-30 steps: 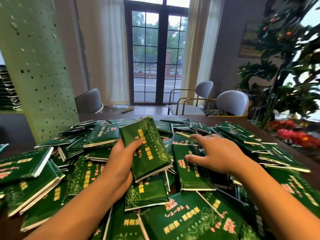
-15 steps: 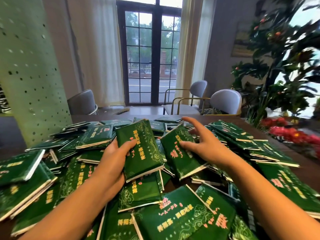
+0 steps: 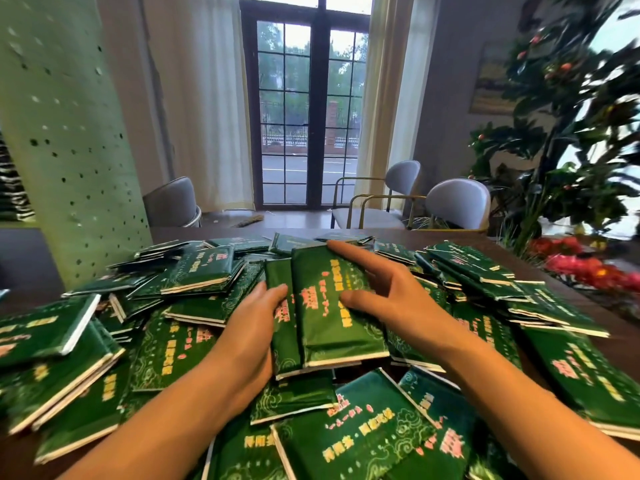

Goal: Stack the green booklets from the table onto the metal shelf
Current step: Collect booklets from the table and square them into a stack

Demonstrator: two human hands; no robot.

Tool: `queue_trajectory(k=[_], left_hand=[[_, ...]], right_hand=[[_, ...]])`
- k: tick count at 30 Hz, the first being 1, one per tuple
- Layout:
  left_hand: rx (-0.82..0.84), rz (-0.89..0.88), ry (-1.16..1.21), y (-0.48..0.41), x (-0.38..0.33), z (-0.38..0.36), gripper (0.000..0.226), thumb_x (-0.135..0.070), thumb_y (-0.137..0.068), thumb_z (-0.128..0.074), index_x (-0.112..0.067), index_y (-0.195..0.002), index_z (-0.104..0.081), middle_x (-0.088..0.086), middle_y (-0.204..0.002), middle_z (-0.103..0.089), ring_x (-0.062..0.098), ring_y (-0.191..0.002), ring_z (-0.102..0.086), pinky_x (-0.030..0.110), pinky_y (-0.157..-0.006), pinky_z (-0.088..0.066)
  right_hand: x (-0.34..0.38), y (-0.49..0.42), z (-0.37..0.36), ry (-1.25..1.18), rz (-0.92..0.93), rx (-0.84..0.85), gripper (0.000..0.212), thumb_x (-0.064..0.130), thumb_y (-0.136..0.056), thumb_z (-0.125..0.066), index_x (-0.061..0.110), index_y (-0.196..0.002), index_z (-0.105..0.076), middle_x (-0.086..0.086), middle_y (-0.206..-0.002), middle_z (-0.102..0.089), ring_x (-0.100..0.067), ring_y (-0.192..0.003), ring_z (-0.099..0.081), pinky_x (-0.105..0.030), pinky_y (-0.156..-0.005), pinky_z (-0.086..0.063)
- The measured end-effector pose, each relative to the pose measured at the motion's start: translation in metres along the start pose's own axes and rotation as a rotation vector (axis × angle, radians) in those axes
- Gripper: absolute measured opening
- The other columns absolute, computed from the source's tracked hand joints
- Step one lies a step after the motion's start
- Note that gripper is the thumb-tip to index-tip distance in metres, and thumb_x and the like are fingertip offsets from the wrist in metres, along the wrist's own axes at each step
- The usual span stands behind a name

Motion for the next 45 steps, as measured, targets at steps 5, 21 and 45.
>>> queue_trajectory(k=[5,21,45], left_hand=[[0.099,-0.042,-0.064,0.004,0.003,-0.006,0.033,-0.028,-0.096,-0.048,-0.015,-0.126,-0.055,0.014,-0.105,-0.073,0.028,-0.093,-0.071,0.042,-0.079,-0.059],[-0.049,0.047,0.179,0.005,-0.011,0.006,0.029,-0.032,-0.095,-0.047,-0.012,-0.087,-0.066,0.007,-0.065,-0.071,0.019,-0.05,-0.068,0.026,-0.042,-0.054],[-0.128,0.077,0.033,0.003,-0.006,0.01,0.041,-0.022,-0.09,-0.061,-0.002,-0.125,-0.055,0.021,-0.095,-0.072,0.028,-0.066,-0.072,0.046,-0.052,-0.059]], right_hand=[[0.001,0.003,-0.013,0.249,0.091,0.026,0.06,0.026,-0.086,-0.065,0.043,-0.138,-0.041,-0.004,-0.112,-0.049,-0.011,-0.106,-0.053,-0.021,-0.09,-0.047],[-0.045,-0.005,0.017,1.074,-0.19,0.113,0.082,0.066,-0.079,-0.054,0.035,-0.148,-0.022,0.009,-0.154,-0.027,-0.019,-0.14,-0.024,-0.043,-0.114,-0.025],[-0.008,-0.002,0.029,0.437,0.177,-0.438,0.025,0.019,-0.093,-0.056,0.013,-0.114,-0.068,0.015,-0.091,-0.067,0.012,-0.081,-0.06,-0.006,-0.07,-0.043]])
Point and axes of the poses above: each hand's wrist, its own y-axis away from the middle knuckle, its own z-axis out of the back of the hand, x = y × z, the point moved 4 cm from there along -y, towards the middle knuckle
